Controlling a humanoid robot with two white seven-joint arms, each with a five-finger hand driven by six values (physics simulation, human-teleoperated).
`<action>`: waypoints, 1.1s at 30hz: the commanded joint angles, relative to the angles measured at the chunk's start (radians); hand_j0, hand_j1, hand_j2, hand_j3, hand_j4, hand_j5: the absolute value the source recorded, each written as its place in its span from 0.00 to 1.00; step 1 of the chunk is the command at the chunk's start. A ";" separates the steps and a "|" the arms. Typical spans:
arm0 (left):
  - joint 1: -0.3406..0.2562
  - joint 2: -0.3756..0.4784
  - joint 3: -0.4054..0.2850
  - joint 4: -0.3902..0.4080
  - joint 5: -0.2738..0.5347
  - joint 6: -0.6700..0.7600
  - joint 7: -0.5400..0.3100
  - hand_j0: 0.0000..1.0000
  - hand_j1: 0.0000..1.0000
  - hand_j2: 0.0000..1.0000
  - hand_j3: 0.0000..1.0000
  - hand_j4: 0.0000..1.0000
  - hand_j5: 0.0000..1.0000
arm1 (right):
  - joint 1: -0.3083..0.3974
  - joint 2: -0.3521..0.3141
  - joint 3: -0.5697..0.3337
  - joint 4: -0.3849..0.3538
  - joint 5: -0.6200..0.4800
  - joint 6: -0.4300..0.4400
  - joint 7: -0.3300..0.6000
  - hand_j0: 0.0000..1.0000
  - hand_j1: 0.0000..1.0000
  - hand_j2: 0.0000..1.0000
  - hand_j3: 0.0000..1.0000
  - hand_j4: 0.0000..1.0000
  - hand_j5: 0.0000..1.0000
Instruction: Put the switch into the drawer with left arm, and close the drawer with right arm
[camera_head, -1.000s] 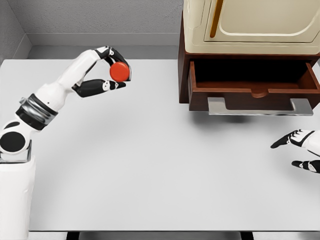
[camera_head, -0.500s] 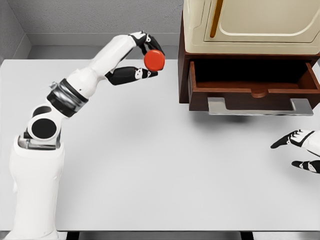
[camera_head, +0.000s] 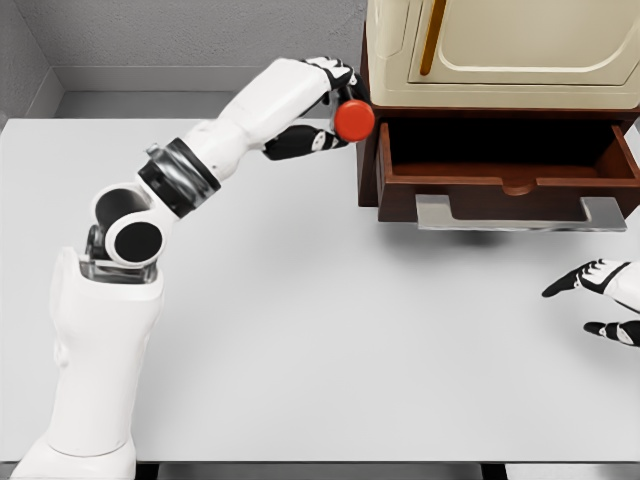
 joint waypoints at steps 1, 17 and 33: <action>-0.002 0.000 -0.028 -0.001 -0.043 0.007 0.001 0.31 0.31 0.31 0.31 0.31 0.31 | 0.002 -0.002 0.001 0.000 -0.007 0.001 0.000 0.73 0.73 0.73 0.73 0.73 0.73; -0.083 0.000 -0.086 0.012 -0.089 0.012 0.001 0.27 0.27 0.27 0.27 0.27 0.27 | 0.002 0.000 0.000 -0.003 -0.007 0.001 0.000 0.72 0.72 0.72 0.72 0.72 0.72; -0.204 0.000 -0.178 0.120 -0.083 0.013 0.001 0.28 0.28 0.28 0.28 0.28 0.28 | 0.002 0.000 0.001 -0.002 -0.007 0.001 0.000 0.72 0.72 0.72 0.72 0.72 0.72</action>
